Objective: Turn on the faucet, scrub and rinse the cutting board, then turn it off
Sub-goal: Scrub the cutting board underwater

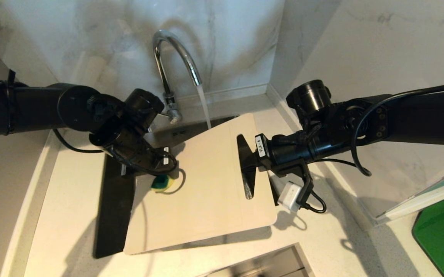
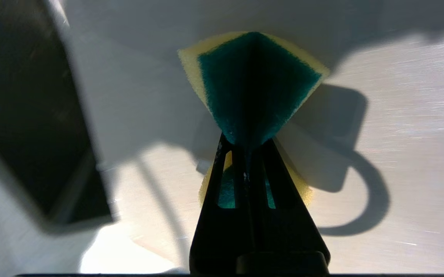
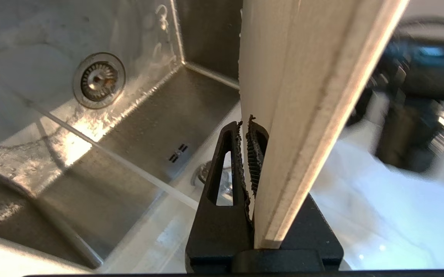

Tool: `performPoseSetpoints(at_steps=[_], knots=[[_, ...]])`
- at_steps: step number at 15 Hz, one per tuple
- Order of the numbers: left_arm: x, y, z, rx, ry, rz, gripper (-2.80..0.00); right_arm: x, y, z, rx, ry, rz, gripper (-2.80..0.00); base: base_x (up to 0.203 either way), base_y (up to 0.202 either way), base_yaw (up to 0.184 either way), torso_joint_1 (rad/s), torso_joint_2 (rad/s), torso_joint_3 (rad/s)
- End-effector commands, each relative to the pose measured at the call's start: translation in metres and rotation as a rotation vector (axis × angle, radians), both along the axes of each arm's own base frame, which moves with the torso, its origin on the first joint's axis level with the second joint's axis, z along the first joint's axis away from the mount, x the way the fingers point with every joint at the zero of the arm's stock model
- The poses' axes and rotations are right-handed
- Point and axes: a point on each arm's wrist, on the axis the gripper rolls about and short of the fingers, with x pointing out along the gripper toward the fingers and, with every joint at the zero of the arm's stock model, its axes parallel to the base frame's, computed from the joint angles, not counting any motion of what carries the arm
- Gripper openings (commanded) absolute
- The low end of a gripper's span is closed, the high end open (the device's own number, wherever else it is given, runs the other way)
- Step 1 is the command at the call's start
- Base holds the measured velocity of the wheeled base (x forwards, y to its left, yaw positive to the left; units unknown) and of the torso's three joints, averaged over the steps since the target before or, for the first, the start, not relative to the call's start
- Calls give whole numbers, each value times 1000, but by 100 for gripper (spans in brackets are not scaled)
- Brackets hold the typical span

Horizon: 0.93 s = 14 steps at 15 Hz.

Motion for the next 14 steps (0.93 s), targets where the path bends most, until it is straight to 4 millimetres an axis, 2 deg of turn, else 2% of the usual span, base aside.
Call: performPoseSetpoints(at_steps=[1,5,9,12,14], knots=[[-2,24,-6,18,49,47,-280,-1,0,1,7,-13,19,-280,0,0,0,0,0,0],[-1,53,-24,42,112,83,-280,-1,0,2,9,-16,18,-280,0,0,0,0,0,0],[10,79,-40,51,105,132,-280,-1,0,3,14,-18,23,-280,0,0,0,0,0,0],[17,100,-42,48,95,173,-280,-1,-1,1,21,-7,34,-280,0,0,0,0,0,0],[15,107,-36,-5,95,145,-280,-1,-1,1,21,-7,34,-280,0,0,0,0,0,0]])
